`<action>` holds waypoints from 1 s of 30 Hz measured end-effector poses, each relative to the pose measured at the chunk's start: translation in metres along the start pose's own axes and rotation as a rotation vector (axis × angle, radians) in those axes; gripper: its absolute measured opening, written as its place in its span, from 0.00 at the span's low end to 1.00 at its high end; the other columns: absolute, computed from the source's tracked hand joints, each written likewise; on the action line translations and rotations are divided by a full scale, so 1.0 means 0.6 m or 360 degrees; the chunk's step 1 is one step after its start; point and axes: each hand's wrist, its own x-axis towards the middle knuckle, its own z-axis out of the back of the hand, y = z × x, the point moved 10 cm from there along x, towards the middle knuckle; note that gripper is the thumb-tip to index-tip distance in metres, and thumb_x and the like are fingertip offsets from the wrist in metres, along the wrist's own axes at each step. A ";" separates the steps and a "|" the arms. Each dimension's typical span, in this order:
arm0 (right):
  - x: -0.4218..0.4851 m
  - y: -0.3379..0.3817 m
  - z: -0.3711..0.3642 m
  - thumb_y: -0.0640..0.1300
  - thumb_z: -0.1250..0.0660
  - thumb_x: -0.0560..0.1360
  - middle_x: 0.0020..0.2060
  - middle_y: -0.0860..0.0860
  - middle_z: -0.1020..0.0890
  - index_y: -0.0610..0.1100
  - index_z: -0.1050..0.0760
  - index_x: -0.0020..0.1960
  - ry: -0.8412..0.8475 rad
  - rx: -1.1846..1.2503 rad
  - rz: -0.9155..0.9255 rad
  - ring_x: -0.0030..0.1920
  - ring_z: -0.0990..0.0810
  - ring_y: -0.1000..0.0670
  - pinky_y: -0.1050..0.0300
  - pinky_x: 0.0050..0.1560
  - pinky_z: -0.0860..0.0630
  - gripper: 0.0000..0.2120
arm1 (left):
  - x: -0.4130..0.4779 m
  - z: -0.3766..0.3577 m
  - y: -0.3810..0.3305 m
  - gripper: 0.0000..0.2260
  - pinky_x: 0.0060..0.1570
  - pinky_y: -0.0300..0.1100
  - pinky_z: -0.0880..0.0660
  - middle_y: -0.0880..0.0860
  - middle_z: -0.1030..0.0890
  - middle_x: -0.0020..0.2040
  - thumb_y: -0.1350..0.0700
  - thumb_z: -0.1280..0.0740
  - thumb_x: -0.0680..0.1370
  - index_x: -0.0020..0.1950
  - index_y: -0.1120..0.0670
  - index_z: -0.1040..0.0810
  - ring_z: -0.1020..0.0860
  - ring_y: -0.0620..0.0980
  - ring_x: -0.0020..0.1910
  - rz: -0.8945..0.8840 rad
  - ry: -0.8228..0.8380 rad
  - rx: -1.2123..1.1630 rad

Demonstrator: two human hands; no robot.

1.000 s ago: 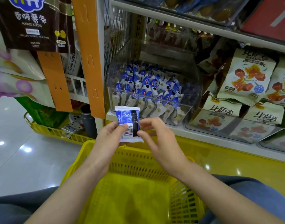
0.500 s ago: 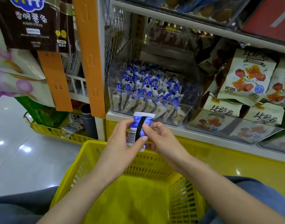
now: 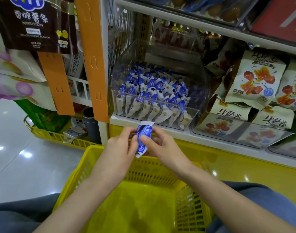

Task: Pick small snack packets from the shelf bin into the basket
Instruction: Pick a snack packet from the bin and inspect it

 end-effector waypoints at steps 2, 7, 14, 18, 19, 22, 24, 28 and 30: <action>0.000 0.002 -0.002 0.37 0.36 0.76 0.49 0.43 0.18 0.45 0.29 0.59 0.0011 -0.0088 0.0042 0.47 0.19 0.50 0.51 0.50 0.20 0.12 | 0.000 0.010 -0.008 0.09 0.41 0.46 0.22 0.50 0.17 0.45 0.52 0.40 0.79 0.56 0.52 0.25 0.19 0.47 0.41 -0.0059 -0.0016 0.0126; 0.000 0.002 -0.003 0.39 0.32 0.73 0.52 0.45 0.18 0.49 0.29 0.57 0.0014 -0.0302 0.0102 0.53 0.19 0.47 0.49 0.54 0.21 0.15 | -0.001 0.017 -0.026 0.10 0.34 0.56 0.26 0.55 0.21 0.37 0.53 0.43 0.80 0.54 0.56 0.26 0.23 0.56 0.36 -0.0141 -0.0013 0.0431; -0.001 0.010 0.001 0.42 0.30 0.73 0.50 0.51 0.18 0.54 0.29 0.56 -0.0001 -0.0474 0.0188 0.51 0.19 0.54 0.56 0.54 0.22 0.15 | 0.000 0.021 -0.029 0.11 0.31 0.52 0.28 0.53 0.24 0.34 0.51 0.44 0.80 0.50 0.55 0.26 0.25 0.53 0.32 -0.0116 -0.0022 0.0382; -0.001 0.005 0.000 0.42 0.31 0.73 0.52 0.50 0.18 0.51 0.28 0.58 0.0013 -0.0506 0.0170 0.52 0.19 0.51 0.53 0.55 0.22 0.15 | 0.002 0.016 -0.017 0.12 0.30 0.50 0.32 0.50 0.27 0.31 0.51 0.45 0.80 0.47 0.56 0.26 0.27 0.53 0.31 -0.0078 -0.0026 0.0396; 0.000 0.004 0.003 0.41 0.31 0.74 0.53 0.48 0.18 0.49 0.28 0.59 -0.0002 -0.0472 0.0154 0.52 0.19 0.49 0.51 0.54 0.22 0.15 | 0.002 0.015 -0.014 0.11 0.30 0.50 0.32 0.49 0.27 0.31 0.51 0.44 0.80 0.47 0.56 0.26 0.27 0.53 0.31 -0.0063 -0.0028 0.0368; 0.005 0.000 0.018 0.40 0.34 0.75 0.53 0.44 0.19 0.46 0.29 0.58 -0.0075 -0.0228 0.0092 0.50 0.19 0.48 0.54 0.50 0.20 0.12 | -0.002 0.001 -0.010 0.10 0.39 0.48 0.24 0.49 0.20 0.42 0.52 0.40 0.78 0.58 0.50 0.24 0.22 0.48 0.40 -0.0018 0.0027 0.0193; 0.009 0.003 0.027 0.40 0.36 0.76 0.53 0.44 0.19 0.47 0.29 0.56 -0.0111 -0.0174 0.0087 0.51 0.20 0.50 0.58 0.49 0.21 0.09 | -0.007 -0.015 -0.007 0.15 0.47 0.48 0.23 0.47 0.20 0.51 0.53 0.38 0.77 0.64 0.47 0.28 0.22 0.46 0.46 0.0001 0.0110 0.0108; 0.014 -0.007 0.030 0.42 0.36 0.77 0.53 0.45 0.19 0.50 0.30 0.54 -0.0127 -0.0164 0.0068 0.54 0.21 0.48 0.55 0.52 0.22 0.08 | -0.003 -0.027 -0.001 0.17 0.49 0.43 0.24 0.44 0.21 0.52 0.57 0.38 0.77 0.66 0.48 0.29 0.22 0.43 0.48 -0.0013 0.0178 0.0066; 0.016 -0.011 0.034 0.43 0.34 0.75 0.52 0.47 0.19 0.52 0.30 0.53 -0.0163 -0.0183 0.0052 0.53 0.21 0.48 0.54 0.51 0.21 0.09 | -0.001 -0.030 0.004 0.15 0.46 0.38 0.24 0.39 0.22 0.48 0.58 0.39 0.78 0.62 0.45 0.28 0.22 0.41 0.45 0.0043 0.0210 -0.0084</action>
